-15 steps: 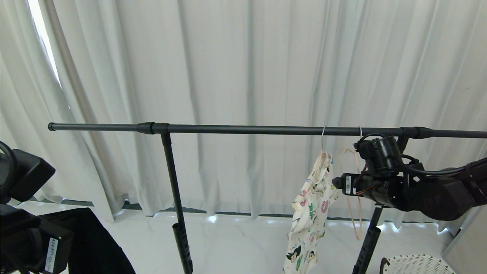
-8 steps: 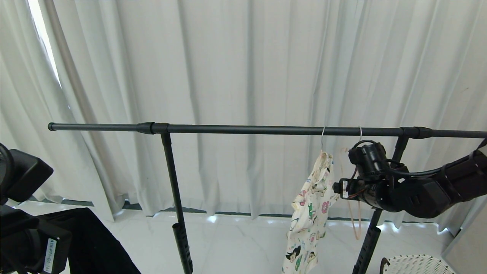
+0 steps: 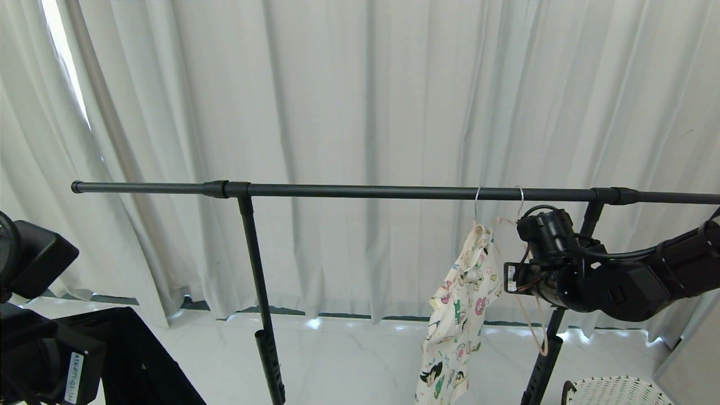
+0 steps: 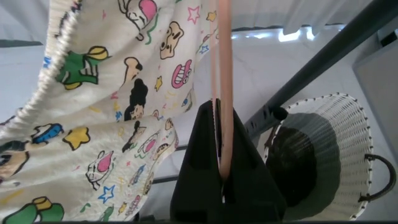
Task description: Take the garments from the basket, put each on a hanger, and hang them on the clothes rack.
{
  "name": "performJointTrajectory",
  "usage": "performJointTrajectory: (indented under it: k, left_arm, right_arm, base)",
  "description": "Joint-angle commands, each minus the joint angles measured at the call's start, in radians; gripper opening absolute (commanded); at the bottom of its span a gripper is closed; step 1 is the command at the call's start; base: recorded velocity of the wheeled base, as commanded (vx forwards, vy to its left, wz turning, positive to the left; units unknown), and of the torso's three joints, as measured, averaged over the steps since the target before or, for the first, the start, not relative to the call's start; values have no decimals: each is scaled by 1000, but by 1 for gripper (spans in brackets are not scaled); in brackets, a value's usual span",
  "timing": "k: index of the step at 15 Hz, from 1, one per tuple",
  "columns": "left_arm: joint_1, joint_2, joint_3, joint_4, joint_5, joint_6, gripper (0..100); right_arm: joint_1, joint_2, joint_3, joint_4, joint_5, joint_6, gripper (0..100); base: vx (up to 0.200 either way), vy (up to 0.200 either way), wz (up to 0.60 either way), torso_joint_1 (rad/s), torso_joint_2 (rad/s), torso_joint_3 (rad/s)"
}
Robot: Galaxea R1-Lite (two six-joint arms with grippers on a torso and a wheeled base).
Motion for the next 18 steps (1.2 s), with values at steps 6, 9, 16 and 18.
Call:
performJointTrajectory:
  k: [6,9,16,18]
  left_arm:
    - [-1,-3,-3,-3,0,0,0]
    - [-1,-6,-4,-3,0,21,0]
    - [-1,-1,-15,-32,0,63,0]
    - [-1,-1,-14,-32,0,66,0]
  right_arm:
    - [1,-160,74,-14,-3,-78,0]
    - [1,-217,146,-93,-3,-105,0]
    - [-65,-436,339,-106,12,-211,0]
    - [-68,-484,387,-106,26,-219,0]
  base:
    - [0,0,0,0,0,0]
    - [0,0,0,0,0,0]
    - [0,0,0,0,0,0]
    - [-200,0,0,-7,2,0]
